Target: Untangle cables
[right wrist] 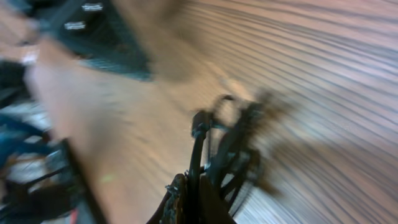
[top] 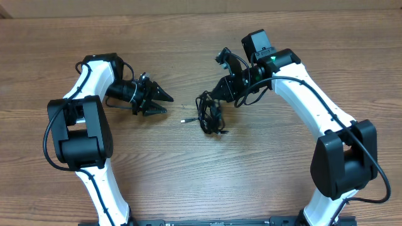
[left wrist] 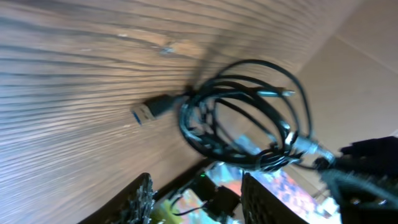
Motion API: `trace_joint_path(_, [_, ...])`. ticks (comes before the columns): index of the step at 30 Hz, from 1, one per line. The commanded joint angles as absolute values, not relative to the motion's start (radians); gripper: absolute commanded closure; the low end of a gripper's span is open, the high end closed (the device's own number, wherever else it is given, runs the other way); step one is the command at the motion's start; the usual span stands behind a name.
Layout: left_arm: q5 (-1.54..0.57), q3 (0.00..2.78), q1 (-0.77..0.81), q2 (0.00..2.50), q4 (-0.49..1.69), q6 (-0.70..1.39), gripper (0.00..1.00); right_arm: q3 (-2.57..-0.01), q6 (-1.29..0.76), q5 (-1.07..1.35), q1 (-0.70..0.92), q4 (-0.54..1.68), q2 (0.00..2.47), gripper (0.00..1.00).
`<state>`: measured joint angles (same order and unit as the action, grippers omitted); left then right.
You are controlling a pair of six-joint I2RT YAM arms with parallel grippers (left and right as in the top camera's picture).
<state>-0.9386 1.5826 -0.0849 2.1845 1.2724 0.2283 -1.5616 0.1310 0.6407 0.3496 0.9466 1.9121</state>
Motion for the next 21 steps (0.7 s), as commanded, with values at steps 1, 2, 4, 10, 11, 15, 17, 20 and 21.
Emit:
trace_joint_path(1, [-0.809, 1.592, -0.080, 2.192, 1.283, 0.205, 0.51, -1.622, 0.074, 0.431, 0.314, 0.998, 1.868, 0.96])
trace_joint_path(2, [-0.791, 1.592, -0.080, 2.192, 1.283, 0.205, 0.51, -1.642, 0.074, 0.412, 0.305, 1.021, 1.868, 0.96])
trace_joint_path(4, [-0.762, 1.592, -0.080, 2.192, 1.284, 0.205, 0.51, -1.695, 0.075, 0.357, 0.287, 1.081, 1.868, 0.96])
trace_joint_path(10, [-0.748, 1.592, -0.080, 2.192, 1.281, 0.197, 0.51, -1.838, 0.074, 0.127, 0.275, 1.235, 1.868, 0.96])
trace_joint_path(11, [-0.748, 1.592, -0.080, 2.192, 1.279, 0.196, 0.51, -1.846, 0.073, 0.107, 0.280, 1.244, 1.868, 0.96])
trace_joint_path(15, [-0.748, 1.592, -0.079, 2.192, 1.278, 0.185, 0.51, -1.848, 0.036, 0.058, 0.318, 1.263, 1.869, 0.96])
trace_joint_path(17, [-0.744, 1.592, -0.080, 2.192, 1.279, 0.178, 0.51, -1.837, 0.022, 0.031, 0.351, 1.262, 1.869, 0.96])
trace_joint_path(20, [-0.719, 1.592, -0.079, 2.192, 1.279, 0.179, 0.51, -1.822, 0.012, -0.006, 0.418, 1.262, 1.874, 0.96])
trace_joint_path(21, [-0.703, 1.592, -0.079, 2.192, 1.279, 0.179, 0.51, -1.816, 0.004, -0.023, 0.440, 1.262, 1.876, 0.96])
